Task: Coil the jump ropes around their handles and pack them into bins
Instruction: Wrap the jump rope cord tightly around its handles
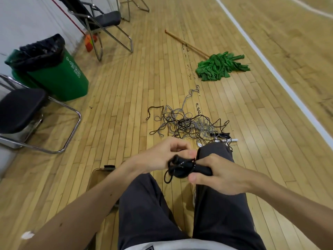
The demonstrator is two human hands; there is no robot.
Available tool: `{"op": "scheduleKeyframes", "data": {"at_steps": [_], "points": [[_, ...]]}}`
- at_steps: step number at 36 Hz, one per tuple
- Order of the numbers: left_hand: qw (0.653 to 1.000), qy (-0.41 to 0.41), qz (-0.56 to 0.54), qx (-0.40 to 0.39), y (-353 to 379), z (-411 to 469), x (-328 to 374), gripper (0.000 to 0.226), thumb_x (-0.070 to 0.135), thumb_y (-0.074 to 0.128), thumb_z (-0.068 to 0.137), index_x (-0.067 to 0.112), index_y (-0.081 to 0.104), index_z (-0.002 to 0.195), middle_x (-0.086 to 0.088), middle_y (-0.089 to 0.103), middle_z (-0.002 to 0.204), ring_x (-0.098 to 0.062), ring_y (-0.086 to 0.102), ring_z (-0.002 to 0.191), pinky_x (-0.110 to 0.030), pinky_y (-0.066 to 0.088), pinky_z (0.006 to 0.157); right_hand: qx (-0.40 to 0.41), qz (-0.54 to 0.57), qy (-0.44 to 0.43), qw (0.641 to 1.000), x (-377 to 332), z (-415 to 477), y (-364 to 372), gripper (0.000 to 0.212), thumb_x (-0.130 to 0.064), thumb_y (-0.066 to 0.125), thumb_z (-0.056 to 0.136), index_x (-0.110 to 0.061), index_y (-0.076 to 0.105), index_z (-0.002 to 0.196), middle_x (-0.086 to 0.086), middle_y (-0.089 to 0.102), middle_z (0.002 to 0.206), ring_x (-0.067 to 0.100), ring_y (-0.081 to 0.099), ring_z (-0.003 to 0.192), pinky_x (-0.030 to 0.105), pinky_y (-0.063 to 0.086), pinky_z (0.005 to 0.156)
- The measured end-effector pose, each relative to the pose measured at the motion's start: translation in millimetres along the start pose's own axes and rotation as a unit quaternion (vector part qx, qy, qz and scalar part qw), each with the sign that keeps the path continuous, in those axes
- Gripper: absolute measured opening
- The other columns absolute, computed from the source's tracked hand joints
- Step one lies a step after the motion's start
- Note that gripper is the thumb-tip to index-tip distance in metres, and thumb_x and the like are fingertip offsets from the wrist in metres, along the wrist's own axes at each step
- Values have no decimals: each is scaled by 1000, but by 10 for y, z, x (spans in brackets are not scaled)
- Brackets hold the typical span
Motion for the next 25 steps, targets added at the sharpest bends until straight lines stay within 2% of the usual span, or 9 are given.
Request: {"op": "scheduleKeyframes", "data": {"at_steps": [2, 4, 5, 8, 11, 13, 16, 20, 25], "points": [[999, 6, -14, 28, -10, 1, -3, 35, 19, 54, 100, 35, 64, 70, 18, 55, 66, 0, 50, 59, -16, 38, 56, 33, 18, 6, 999, 27, 8, -77, 54, -71, 49, 83, -19, 58, 73, -10, 43, 57, 6, 38, 50, 19, 31, 51], [998, 3, -33, 61, -42, 3, -48, 46, 3, 51, 102, 37, 67, 74, 10, 52, 65, -8, 44, 55, -24, 31, 50, 62, 40, 13, 997, 68, 13, -159, 51, -70, 48, 82, -22, 52, 68, -10, 41, 57, 7, 36, 51, 20, 30, 51], [996, -1, -37, 80, -59, 2, -69, 43, 3, 49, 102, 33, 68, 78, 3, 50, 63, -14, 41, 55, -28, 30, 51, 75, 49, 17, 996, 101, 19, -201, 51, -71, 48, 82, -22, 50, 67, -9, 40, 58, 8, 35, 51, 21, 29, 52], [992, -23, -8, 120, -78, 17, -145, 21, 14, 48, 105, 13, 64, 92, 0, 51, 61, -19, 45, 55, -30, 39, 54, 115, 63, 32, 991, 204, 27, -307, 54, -71, 48, 82, -20, 48, 66, -7, 39, 57, 8, 34, 51, 22, 28, 51], [993, -25, -2, 116, -11, 20, -187, 15, 20, 48, 105, 21, 63, 109, 7, 60, 66, -15, 56, 61, -32, 49, 61, 151, 65, 37, 986, 289, 41, -383, 59, -73, 45, 85, -18, 46, 64, -6, 40, 55, 9, 35, 49, 24, 28, 50], [993, -14, 15, 112, 26, 5, -202, 30, 19, 51, 104, 30, 56, 131, 5, 63, 72, -16, 61, 65, -35, 54, 67, 175, 89, 47, 979, 356, 47, -441, 60, -73, 45, 86, -17, 47, 64, -4, 40, 54, 12, 35, 49, 23, 28, 49], [992, -11, 46, 116, 41, -21, -256, 41, 19, 54, 103, 27, 51, 143, 2, 66, 79, -18, 64, 72, -45, 57, 79, 218, 121, 80, 965, 497, 35, -567, 63, -70, 47, 94, -13, 48, 67, -4, 41, 54, 14, 35, 49, 21, 29, 47], [985, -31, 115, 127, 24, -66, -344, 43, 23, 55, 102, 28, 49, 145, 7, 64, 79, -10, 62, 65, -27, 55, 79, 264, 126, 131, 947, 729, -18, -711, 57, -65, 47, 89, -12, 49, 67, -5, 42, 53, 13, 37, 48, 19, 31, 48], [955, -22, 262, 136, 58, -87, -251, 36, 28, 50, 104, 27, 54, 140, 10, 61, 71, -6, 57, 64, -25, 51, 68, 282, 86, 197, 935, 1065, -46, -718, 58, -66, 47, 93, -15, 49, 64, -9, 45, 51, 10, 40, 46, 27, 34, 55]]}}
Point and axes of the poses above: each hand's wrist, its own z-axis towards the middle knuckle, its own y-axis out of the palm, x = y × z, the point moved 8 cm from there along z, towards the middle knuckle
